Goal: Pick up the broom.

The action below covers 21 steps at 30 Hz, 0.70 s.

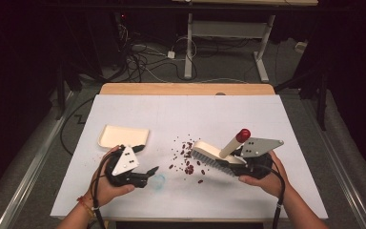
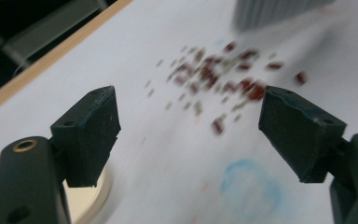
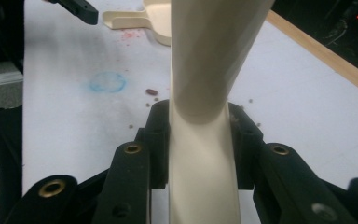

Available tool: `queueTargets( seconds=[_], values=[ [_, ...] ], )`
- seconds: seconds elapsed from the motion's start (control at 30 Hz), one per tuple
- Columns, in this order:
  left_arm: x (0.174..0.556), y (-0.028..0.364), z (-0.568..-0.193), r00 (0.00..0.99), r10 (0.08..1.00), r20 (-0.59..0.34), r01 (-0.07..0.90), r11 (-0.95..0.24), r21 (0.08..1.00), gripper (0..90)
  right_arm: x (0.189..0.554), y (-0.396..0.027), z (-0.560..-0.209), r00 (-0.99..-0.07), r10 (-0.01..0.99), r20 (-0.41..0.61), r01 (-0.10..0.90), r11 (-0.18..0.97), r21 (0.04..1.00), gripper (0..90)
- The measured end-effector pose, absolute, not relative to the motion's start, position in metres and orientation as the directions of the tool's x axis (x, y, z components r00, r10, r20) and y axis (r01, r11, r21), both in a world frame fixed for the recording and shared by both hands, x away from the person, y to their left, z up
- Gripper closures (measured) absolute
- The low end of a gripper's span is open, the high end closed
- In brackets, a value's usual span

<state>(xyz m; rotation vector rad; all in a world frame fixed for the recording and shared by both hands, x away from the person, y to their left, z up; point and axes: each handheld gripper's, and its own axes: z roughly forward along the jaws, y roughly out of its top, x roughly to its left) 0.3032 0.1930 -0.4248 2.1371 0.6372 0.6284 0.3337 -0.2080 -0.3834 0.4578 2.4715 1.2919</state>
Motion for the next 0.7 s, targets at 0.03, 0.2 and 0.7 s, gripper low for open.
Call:
queueTargets(
  seconds=[0.03,0.2,0.7],
  values=[
    [0.302,0.200,-0.429,0.733,0.643,0.219,0.243,-0.550,0.799,19.6,0.335,-0.210,-0.383,-0.892,0.433,-0.128,0.142,0.537,0.831,67.1],
    [0.293,0.224,-0.439,0.687,0.697,0.205,0.292,-0.523,0.801,19.6,0.344,-0.217,-0.380,-0.854,0.499,-0.146,0.163,0.524,0.836,67.1],
    [0.283,0.229,-0.450,0.650,0.721,0.240,0.308,-0.539,0.784,19.2,0.374,-0.226,-0.385,-0.782,0.597,-0.178,0.200,0.511,0.836,67.2]
  ],
)
